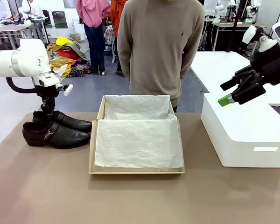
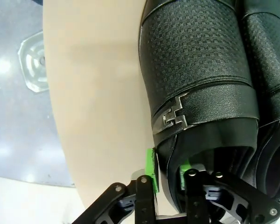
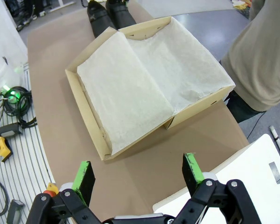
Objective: Pack the shoes into the box.
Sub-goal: Place one shoe of the Shoes into the Shoes Box.
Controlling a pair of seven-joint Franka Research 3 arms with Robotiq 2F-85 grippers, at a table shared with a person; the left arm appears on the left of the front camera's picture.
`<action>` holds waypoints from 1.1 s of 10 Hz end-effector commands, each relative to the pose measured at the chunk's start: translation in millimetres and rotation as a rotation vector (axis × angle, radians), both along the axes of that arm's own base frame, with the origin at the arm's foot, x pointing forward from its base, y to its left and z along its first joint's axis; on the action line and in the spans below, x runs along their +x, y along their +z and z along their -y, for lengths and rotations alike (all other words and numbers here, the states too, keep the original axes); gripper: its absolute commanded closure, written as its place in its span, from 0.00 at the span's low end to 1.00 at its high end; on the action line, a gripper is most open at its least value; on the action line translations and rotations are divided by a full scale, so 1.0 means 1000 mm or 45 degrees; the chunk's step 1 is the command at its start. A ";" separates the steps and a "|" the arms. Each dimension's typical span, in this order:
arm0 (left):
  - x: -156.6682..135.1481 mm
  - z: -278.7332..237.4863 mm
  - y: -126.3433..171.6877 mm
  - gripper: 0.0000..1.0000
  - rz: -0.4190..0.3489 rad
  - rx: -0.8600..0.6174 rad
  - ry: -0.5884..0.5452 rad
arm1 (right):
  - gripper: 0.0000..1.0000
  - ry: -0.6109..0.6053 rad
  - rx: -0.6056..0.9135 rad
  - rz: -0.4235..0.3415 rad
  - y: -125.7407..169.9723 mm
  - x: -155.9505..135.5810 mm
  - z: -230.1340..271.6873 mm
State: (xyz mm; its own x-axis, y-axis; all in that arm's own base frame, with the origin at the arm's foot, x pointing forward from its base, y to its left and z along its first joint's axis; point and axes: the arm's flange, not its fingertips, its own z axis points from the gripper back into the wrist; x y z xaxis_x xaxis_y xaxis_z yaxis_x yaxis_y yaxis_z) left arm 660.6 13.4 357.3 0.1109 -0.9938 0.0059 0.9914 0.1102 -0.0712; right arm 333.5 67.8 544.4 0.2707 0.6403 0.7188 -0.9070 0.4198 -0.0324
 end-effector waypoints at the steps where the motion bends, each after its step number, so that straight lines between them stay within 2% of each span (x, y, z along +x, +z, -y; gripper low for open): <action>1: 0.000 -0.003 0.003 1.00 -0.002 -0.010 -0.002 | 0.00 0.016 0.032 0.006 0.000 0.002 -0.001; 6: 0.001 -0.005 0.015 1.00 0.033 0.028 0.004 | 0.00 0.016 0.032 0.006 0.000 0.002 -0.001; 11: 0.039 -0.030 0.066 1.00 0.124 0.027 0.030 | 0.00 0.016 0.032 0.006 0.000 0.002 -0.001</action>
State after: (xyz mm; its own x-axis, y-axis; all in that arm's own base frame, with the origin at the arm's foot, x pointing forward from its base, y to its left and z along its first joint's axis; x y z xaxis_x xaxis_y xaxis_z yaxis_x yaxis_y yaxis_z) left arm 684.7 39.7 412.1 0.1428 -0.9897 0.0083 0.9893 0.1430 0.0301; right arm 333.5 67.8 544.4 0.2708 0.6403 0.7188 -0.9070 0.4199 -0.0323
